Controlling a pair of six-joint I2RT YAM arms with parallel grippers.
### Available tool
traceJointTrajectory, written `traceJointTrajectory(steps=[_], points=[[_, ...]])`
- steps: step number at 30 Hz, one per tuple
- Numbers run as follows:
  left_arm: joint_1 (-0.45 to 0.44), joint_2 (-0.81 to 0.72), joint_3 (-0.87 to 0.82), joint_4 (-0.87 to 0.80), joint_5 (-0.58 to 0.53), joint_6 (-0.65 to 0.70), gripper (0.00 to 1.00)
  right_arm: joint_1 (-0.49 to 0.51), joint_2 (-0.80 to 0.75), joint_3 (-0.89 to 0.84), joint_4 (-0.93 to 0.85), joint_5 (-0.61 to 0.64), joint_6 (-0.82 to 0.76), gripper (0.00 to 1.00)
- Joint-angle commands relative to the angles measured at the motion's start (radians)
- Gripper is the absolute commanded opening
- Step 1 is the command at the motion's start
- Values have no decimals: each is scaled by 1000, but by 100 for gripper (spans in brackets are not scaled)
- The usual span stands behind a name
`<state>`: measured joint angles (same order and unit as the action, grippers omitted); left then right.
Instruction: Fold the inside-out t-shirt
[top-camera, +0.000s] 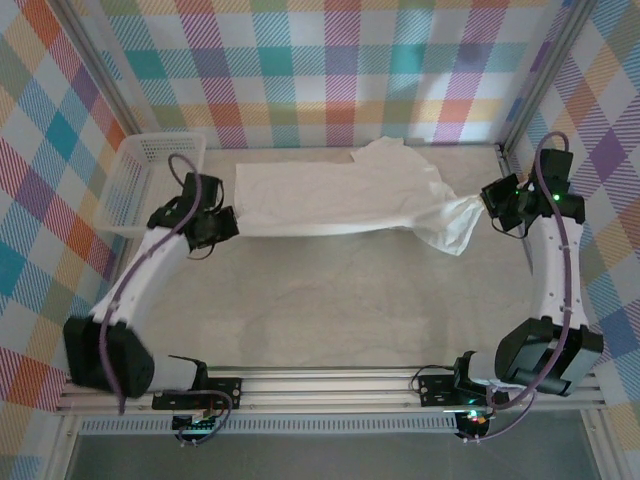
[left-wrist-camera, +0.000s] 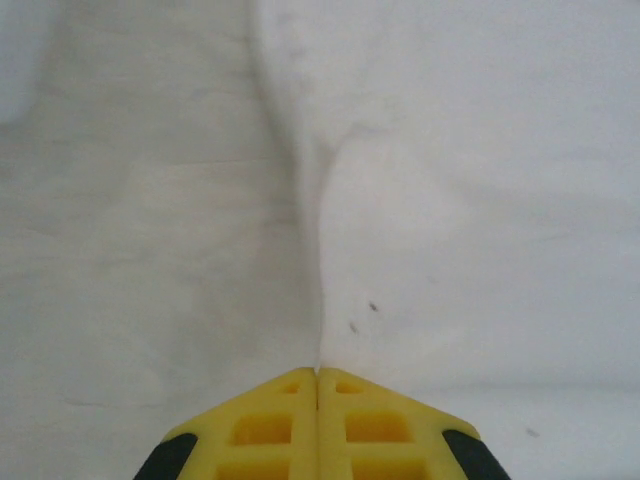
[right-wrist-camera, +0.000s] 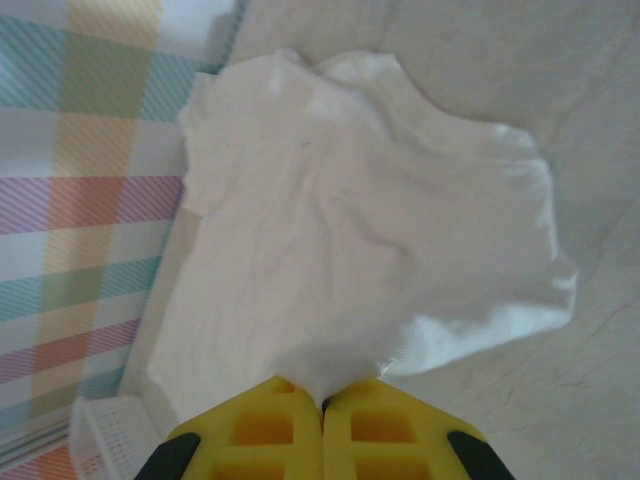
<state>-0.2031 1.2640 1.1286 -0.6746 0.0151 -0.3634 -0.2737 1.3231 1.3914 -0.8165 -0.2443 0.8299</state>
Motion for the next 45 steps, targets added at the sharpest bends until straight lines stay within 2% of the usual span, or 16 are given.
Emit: traceJointTrajectory(steps=[1,5,9,12,15,20,24,26,32,37,41,43,45], points=[[-35,-177,-87,212,204,-57,3,-4,-89,76,-39,17,26,0],[-70,-289,-283,319,146,-87,14,-6,-142,-21,-39,130,28,0],[-75,-166,-403,316,57,-106,14,-7,-147,-243,56,176,47,0],[-73,-65,-423,313,-6,-127,19,-8,-102,-318,96,143,48,0],[-69,-23,-400,295,41,-129,21,-7,-59,-300,85,72,23,0],[-98,-7,-372,248,158,-225,25,-3,-63,-275,64,35,-24,0],[-191,32,-325,200,64,-227,27,20,-74,-289,69,10,-32,0],[-208,55,-321,226,33,-202,29,37,-73,-292,71,13,-35,0],[-208,152,-316,332,119,-118,35,53,-55,-283,73,1,-43,0],[-207,161,-335,364,126,-122,35,54,-47,-278,73,-6,-52,0],[-206,141,-358,388,159,-146,30,57,-38,-282,74,-7,-52,0],[-207,133,-366,388,162,-150,23,58,-36,-284,73,-9,-51,0],[-207,127,-373,388,160,-152,10,60,-35,-284,76,-9,-48,0]])
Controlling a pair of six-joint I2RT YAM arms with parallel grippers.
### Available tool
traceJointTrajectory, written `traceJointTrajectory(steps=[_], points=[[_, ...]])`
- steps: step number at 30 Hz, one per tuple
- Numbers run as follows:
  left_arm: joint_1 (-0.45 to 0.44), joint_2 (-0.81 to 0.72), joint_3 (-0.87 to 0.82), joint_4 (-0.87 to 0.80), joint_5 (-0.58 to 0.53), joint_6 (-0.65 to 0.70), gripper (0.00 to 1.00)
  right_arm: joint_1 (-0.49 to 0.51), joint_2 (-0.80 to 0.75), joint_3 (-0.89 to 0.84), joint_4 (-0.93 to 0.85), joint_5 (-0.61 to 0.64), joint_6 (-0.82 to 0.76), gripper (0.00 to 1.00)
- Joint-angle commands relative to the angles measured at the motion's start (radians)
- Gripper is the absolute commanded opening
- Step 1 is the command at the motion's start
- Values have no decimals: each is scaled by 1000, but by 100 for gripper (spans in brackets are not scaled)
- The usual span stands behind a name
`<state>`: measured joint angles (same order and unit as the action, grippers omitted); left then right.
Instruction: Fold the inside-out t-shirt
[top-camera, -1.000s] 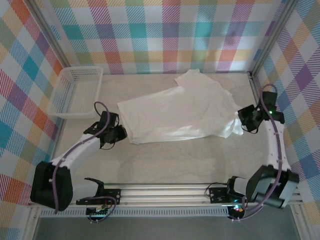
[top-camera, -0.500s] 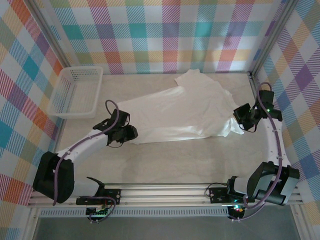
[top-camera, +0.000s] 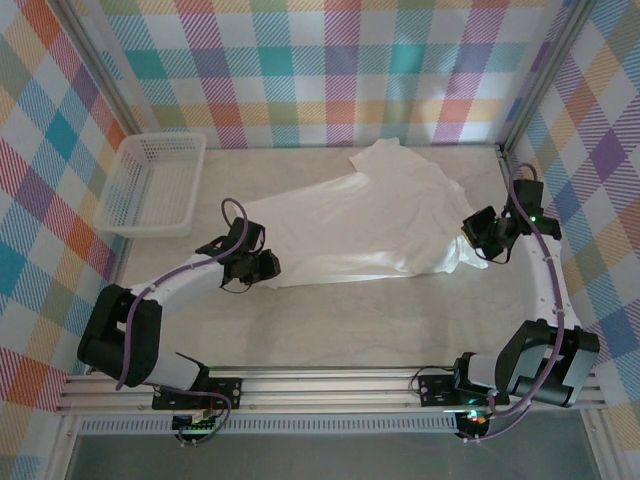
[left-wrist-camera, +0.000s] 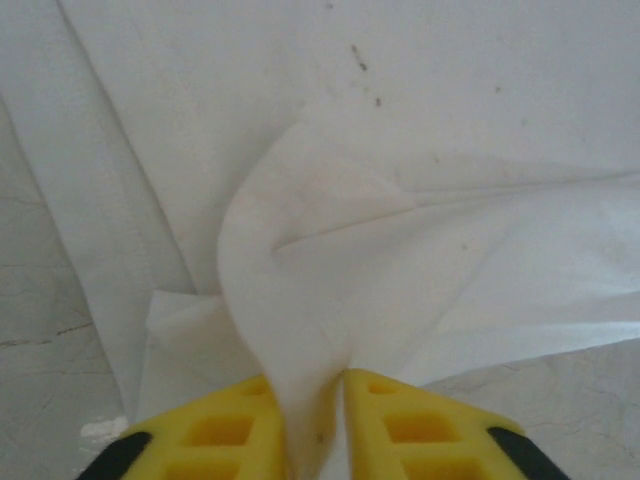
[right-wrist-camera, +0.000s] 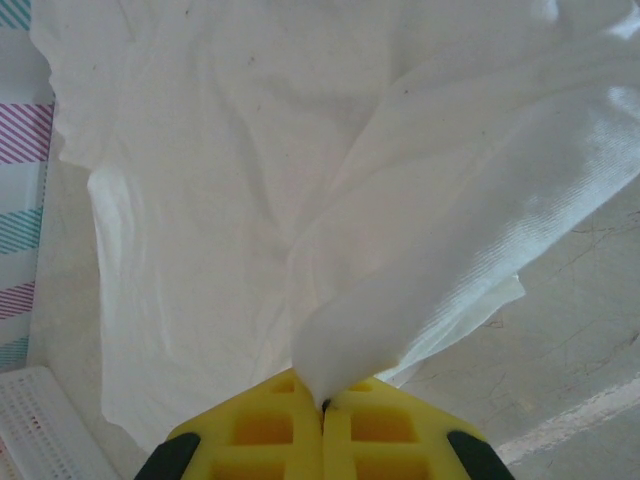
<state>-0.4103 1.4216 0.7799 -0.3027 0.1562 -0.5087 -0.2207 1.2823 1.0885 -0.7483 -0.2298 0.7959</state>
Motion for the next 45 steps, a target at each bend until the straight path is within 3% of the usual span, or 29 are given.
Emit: traceJointTrajectory(steps=[1,5,9,14,17,20,26,31,34,41,45], points=[[1,-35,-25,14,21,-8,2,7,6,20,7,-23,-10,0],[2,-93,7,-9,51,-33,0,25,-1,56,5,-24,20,0],[78,-155,215,-136,95,-56,0,66,5,207,1,-43,91,0],[290,-51,805,-355,225,-32,0,91,108,711,4,-23,159,0],[340,21,1153,-472,281,-19,0,91,131,944,31,-3,174,0],[355,29,1354,-533,293,3,0,91,117,1096,43,35,140,0],[362,-47,1499,-510,325,4,0,92,41,1178,174,14,80,0],[363,-72,1564,-526,199,35,0,91,64,1296,159,69,15,0],[366,-16,1584,-529,165,53,0,91,136,1369,151,79,3,0],[402,219,1592,-399,208,-1,0,92,450,1625,176,11,33,0],[414,362,1723,-380,178,-2,0,79,613,1772,266,-2,-17,0]])
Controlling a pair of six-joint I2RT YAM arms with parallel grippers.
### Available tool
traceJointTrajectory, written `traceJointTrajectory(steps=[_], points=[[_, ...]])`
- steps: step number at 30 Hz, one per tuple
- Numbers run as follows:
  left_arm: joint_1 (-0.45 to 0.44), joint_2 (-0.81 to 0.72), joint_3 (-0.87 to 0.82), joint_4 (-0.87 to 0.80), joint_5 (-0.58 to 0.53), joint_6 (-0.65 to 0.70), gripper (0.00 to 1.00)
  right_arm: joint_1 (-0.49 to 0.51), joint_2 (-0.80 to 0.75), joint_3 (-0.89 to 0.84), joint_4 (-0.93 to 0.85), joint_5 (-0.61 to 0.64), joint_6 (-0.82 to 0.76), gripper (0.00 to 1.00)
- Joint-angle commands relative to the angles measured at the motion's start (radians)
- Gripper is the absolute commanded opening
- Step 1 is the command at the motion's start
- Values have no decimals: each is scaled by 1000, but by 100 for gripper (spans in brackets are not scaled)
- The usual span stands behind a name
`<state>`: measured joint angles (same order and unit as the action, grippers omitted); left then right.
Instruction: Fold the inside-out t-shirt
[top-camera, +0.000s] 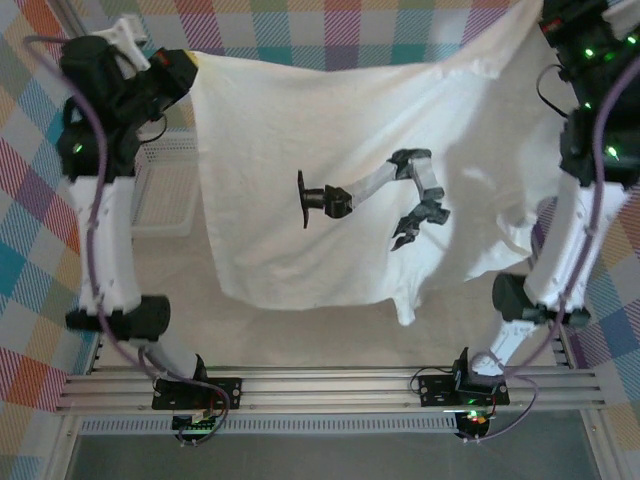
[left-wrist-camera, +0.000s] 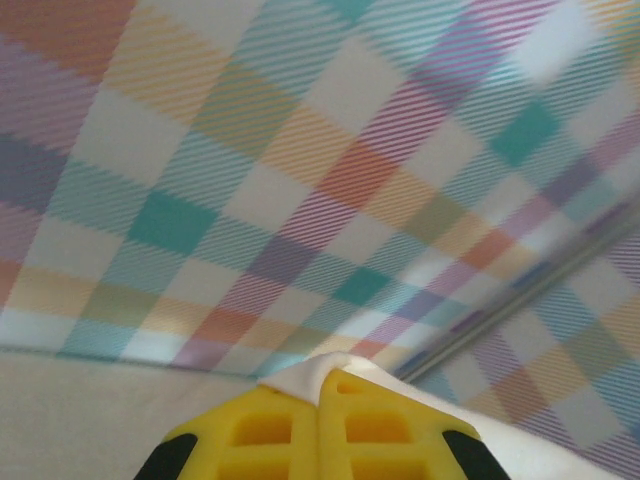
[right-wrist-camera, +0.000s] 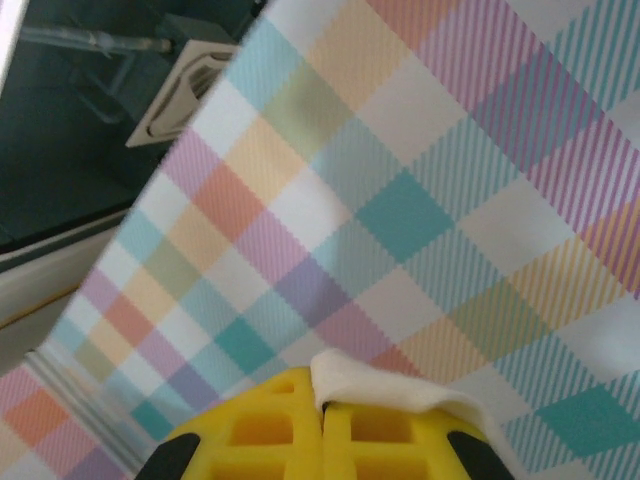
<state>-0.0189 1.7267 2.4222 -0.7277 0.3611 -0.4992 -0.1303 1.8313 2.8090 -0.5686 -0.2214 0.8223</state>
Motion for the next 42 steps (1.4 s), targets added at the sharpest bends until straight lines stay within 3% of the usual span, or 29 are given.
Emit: traceJointTrajectory(steps=[1,4,7,12,15,18,21,26,30,33,38,42], points=[[29,95,145,28,-24,-11,0,-20,78,48,122,-19,-35,0],[49,165,288,18,-9,-21,0,-35,93,49,207,-49,15,0],[61,148,300,30,-5,-18,0,-35,81,53,269,-85,103,0],[64,88,310,4,-17,23,0,-36,15,39,248,-91,120,0],[66,78,273,-27,1,57,0,-36,-1,-15,162,-155,135,0],[65,29,22,-18,79,93,0,-36,-21,-158,5,-307,68,0],[58,-83,-421,162,203,109,0,-36,-120,-559,-25,-424,3,0],[22,-203,-985,324,146,113,0,-34,-286,-1208,81,-505,-56,0],[7,-246,-1239,385,117,64,0,-31,-393,-1568,145,-465,-21,0],[-14,-280,-1350,362,53,45,0,-28,-452,-1690,85,-385,-2,0],[-21,-389,-1507,298,-46,20,0,-16,-613,-1924,57,-260,193,0],[-21,-630,-1634,162,-148,-28,1,-8,-932,-2071,-209,-51,320,0]])
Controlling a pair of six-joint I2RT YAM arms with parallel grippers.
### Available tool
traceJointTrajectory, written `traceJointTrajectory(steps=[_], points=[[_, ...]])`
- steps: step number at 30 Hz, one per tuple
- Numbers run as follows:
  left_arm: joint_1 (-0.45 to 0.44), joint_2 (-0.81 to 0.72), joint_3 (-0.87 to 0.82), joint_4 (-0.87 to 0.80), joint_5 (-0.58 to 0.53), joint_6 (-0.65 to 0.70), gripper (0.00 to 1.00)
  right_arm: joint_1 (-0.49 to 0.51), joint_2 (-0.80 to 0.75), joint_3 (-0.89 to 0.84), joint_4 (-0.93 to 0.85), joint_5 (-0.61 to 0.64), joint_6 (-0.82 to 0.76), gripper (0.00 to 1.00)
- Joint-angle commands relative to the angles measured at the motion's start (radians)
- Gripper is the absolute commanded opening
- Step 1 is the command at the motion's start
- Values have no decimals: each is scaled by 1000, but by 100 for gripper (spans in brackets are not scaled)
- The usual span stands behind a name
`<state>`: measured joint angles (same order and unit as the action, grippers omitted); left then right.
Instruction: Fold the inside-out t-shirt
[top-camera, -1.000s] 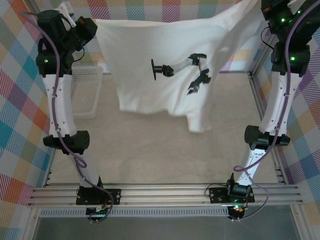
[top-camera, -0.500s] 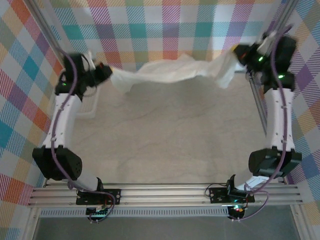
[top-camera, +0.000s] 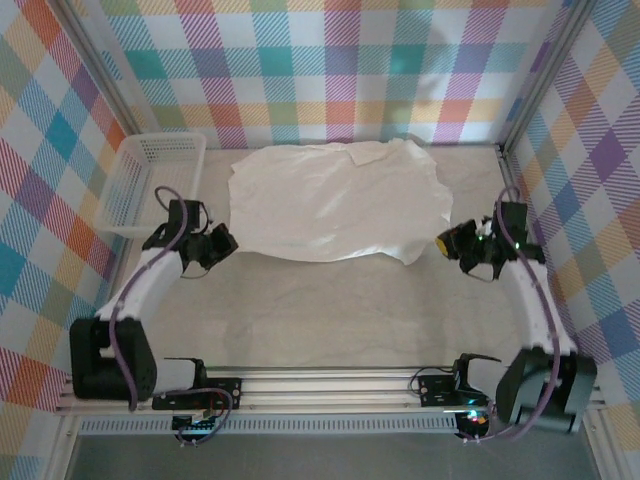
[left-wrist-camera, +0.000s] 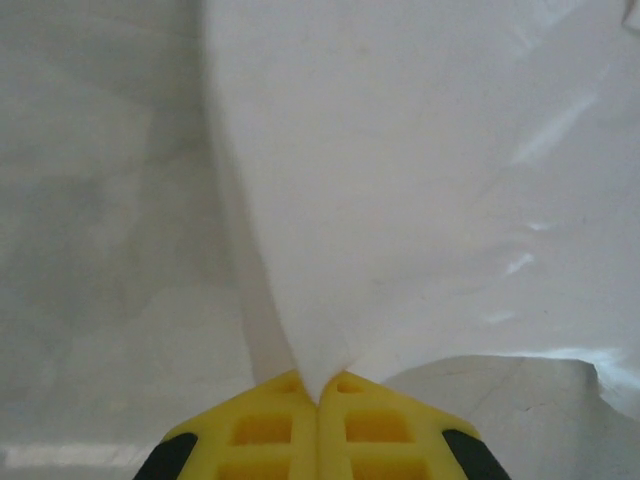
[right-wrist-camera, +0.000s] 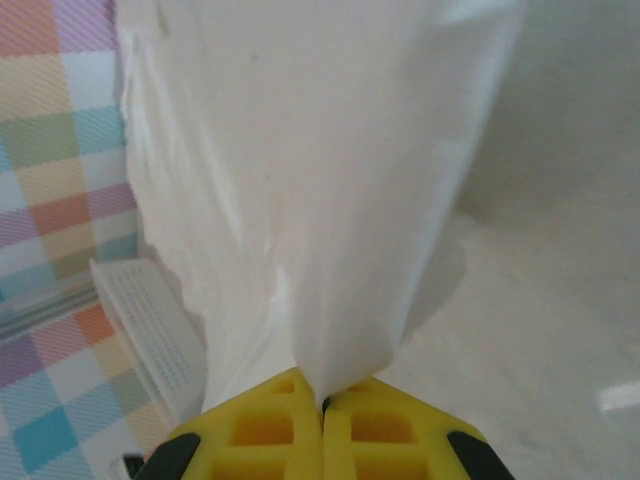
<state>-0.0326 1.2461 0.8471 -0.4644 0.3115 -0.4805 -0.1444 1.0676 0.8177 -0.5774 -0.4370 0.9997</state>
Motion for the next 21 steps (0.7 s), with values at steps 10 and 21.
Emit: traceJointTrajectory(steps=[10,21], points=[[-14,-664,-194,-90,-137,-108,67,7,-828,-155,-90,304,104,67],[-245,338,323,-109,-311,13,30,30,302,222,33,45,-307,41]])
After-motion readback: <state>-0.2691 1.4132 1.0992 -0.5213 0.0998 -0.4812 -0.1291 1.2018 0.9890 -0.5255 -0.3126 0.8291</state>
